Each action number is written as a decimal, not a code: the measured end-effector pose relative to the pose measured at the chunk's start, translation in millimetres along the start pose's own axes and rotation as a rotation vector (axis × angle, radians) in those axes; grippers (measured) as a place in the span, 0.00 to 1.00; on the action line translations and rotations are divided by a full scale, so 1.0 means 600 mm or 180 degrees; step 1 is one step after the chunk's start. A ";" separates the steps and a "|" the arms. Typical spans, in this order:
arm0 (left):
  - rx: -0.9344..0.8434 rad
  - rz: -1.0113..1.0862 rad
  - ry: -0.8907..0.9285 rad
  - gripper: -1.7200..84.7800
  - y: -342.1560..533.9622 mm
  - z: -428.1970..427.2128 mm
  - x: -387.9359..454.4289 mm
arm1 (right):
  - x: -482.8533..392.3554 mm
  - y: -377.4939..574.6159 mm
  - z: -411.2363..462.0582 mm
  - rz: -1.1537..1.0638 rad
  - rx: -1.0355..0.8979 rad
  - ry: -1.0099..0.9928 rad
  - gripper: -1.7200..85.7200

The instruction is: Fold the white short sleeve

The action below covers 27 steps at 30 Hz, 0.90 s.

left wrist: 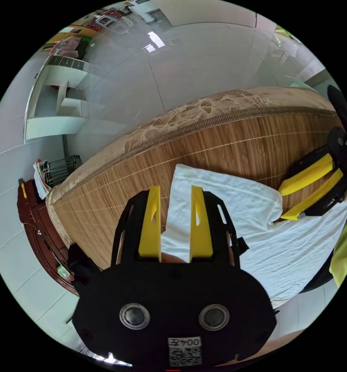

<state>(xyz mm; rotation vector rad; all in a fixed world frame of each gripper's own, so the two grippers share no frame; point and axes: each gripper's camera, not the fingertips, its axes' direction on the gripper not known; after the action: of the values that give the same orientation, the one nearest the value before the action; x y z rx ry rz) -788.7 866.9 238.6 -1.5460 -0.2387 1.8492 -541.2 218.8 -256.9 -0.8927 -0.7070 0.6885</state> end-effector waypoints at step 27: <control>0.0186 -0.0077 0.0290 0.03 0.003 0.108 -0.013 | -0.083 0.001 0.030 -0.0244 0.0176 0.0304 0.03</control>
<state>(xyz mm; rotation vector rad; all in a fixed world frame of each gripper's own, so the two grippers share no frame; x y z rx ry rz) -848.8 879.6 261.2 -1.5758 -0.1593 1.7471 -584.5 188.5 -262.1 -0.8379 -0.6310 0.5906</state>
